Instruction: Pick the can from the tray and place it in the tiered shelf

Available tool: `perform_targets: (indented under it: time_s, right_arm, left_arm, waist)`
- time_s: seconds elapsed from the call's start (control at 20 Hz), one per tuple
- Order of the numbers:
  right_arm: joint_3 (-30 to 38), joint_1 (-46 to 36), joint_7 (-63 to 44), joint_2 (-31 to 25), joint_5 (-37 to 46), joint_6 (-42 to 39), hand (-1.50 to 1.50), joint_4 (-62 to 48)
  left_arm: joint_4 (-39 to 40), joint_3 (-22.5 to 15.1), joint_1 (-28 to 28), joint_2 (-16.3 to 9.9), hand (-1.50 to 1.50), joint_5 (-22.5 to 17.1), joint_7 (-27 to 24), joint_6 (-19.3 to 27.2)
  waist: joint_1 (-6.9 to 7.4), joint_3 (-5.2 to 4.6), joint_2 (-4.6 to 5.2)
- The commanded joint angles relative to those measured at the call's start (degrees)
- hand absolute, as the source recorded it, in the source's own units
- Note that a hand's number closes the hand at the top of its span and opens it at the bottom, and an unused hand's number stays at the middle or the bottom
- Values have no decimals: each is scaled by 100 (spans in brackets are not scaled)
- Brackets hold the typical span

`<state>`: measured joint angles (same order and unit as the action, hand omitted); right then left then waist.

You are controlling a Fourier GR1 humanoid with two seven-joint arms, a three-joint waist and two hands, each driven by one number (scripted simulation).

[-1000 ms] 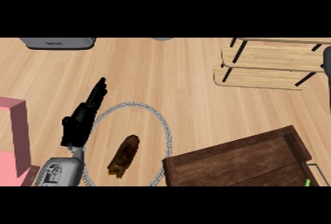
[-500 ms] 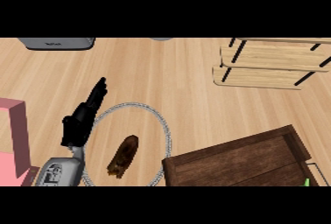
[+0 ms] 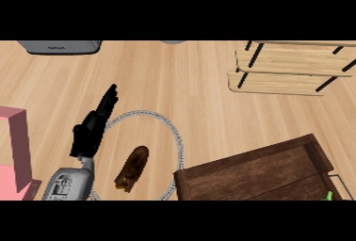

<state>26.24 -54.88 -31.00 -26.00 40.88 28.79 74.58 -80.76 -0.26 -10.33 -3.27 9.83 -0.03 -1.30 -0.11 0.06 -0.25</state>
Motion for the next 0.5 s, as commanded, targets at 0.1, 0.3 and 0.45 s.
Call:
perform_targets:
  time_s: [0.1, 0.3, 0.45]
  right_arm:
    - [590, 68, -1032, -803, -191, -474, -150, 735]
    - [1104, 697, -1778, -1143, -649, -1256, -150, 1265]
    - [1755, 1297, -1869, -1722, -1355, -2206, -150, 1396]
  left_arm:
    - [-268, 12, 170, -97, 0, -46, 131, -92]
    - [-286, 75, -31, -19, 0, -127, 315, -40]
    - [-162, 105, 305, -77, 0, 22, -41, 80]
  waist:
    - [-52, -7, -17]
    - [-151, -6, -25]
    - [-247, -3, -37]
